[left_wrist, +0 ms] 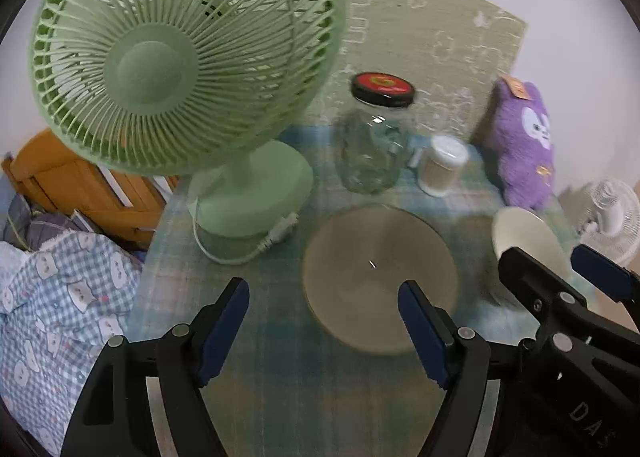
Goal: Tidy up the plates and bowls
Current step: 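Move both grippers to the cream bowl beside the green fan, then grasp the rim of the bowl beside the fan with both grippers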
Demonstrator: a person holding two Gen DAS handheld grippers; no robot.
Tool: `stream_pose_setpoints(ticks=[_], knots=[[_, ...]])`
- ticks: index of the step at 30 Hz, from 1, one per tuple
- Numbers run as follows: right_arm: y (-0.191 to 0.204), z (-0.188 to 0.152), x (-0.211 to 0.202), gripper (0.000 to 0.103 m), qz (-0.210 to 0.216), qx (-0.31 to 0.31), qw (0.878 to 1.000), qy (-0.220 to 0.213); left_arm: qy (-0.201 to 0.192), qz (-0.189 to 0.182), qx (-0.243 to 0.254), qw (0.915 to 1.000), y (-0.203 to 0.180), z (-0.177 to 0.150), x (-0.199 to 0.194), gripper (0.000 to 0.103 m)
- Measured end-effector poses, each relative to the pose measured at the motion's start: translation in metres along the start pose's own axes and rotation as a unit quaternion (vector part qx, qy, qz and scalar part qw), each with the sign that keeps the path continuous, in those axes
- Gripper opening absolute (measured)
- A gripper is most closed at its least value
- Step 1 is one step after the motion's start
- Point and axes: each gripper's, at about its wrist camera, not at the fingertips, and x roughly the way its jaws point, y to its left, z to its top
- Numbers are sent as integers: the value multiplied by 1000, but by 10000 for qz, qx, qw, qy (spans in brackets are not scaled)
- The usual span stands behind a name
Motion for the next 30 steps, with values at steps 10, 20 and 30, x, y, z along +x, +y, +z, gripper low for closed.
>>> stream_pose_setpoints(ticks=[10, 20, 30], knots=[[12, 11, 54, 78, 445, -85, 9988, 195, 78, -256, 242, 9993, 0, 13, 49, 78], [15, 6, 99, 44, 143, 9, 9981, 596, 464, -249, 299, 9982, -4, 8, 83, 50], [21, 2, 109, 23, 108, -29, 9974, 716, 532, -42, 252, 9983, 0, 7, 88, 34]])
